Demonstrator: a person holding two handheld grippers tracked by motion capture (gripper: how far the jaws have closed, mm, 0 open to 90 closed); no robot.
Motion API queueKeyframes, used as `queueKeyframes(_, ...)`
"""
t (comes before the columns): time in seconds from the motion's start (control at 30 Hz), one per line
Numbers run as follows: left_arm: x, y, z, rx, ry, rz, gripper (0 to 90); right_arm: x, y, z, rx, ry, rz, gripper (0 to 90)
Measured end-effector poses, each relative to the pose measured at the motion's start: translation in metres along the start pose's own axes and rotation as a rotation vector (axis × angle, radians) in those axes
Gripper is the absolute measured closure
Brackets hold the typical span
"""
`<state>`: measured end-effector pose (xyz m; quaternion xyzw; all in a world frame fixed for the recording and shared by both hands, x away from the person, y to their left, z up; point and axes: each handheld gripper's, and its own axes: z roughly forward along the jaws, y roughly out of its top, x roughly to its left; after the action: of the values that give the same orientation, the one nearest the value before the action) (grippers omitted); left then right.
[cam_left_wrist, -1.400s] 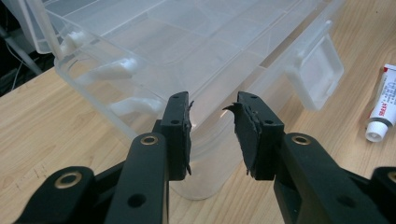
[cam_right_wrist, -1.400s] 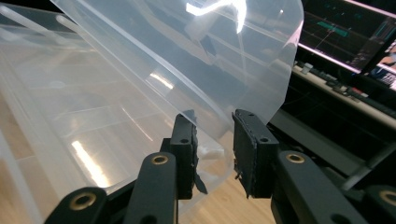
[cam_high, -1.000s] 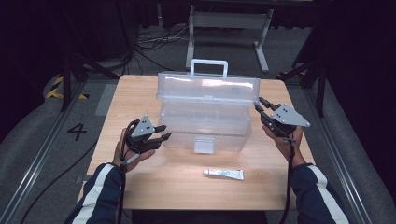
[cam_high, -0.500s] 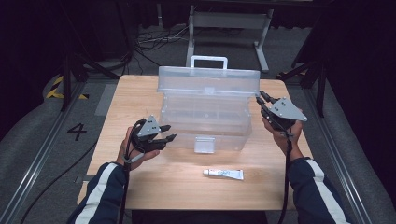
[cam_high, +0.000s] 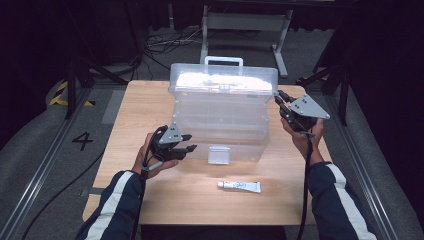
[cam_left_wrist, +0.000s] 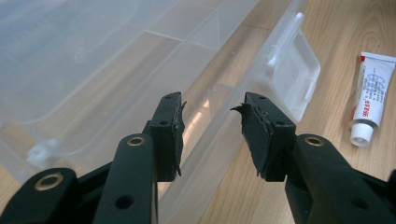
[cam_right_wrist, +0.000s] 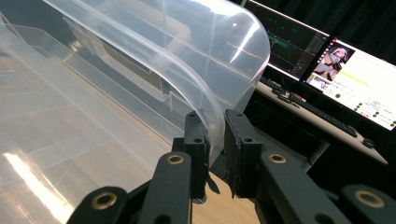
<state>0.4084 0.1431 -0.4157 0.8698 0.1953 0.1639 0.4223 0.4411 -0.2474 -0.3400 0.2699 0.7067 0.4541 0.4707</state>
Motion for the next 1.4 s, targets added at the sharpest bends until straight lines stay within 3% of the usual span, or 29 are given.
queueKeyframes(0.07, 0.000, 0.002, 0.005, 0.015, -0.023, 0.001, 58.7, -0.002, 0.002, 0.003, -0.002, -0.002, 0.014, 80.3)
queueKeyframes(0.67, 0.003, 0.010, 0.022, 0.142, -0.055, 0.054, 66.0, -0.007, 0.013, 0.018, 0.014, -0.054, 0.018, 82.7)
queueKeyframes(0.77, 0.005, 0.012, 0.024, 0.165, -0.078, 0.061, 66.7, -0.009, 0.014, 0.020, 0.016, -0.054, 0.025, 82.9)
queueKeyframes(0.97, 0.007, 0.013, 0.025, 0.172, -0.097, 0.081, 68.8, -0.010, 0.015, 0.022, 0.019, -0.058, 0.025, 83.3)
queueKeyframes(1.13, 0.005, 0.013, 0.023, 0.183, -0.140, 0.103, 72.7, -0.009, 0.015, 0.019, 0.019, -0.055, 0.021, 83.4)
queueKeyframes(1.4, 0.002, 0.013, 0.018, 0.197, -0.134, 0.121, 73.0, -0.008, 0.016, 0.010, 0.022, -0.052, 0.027, 83.3)
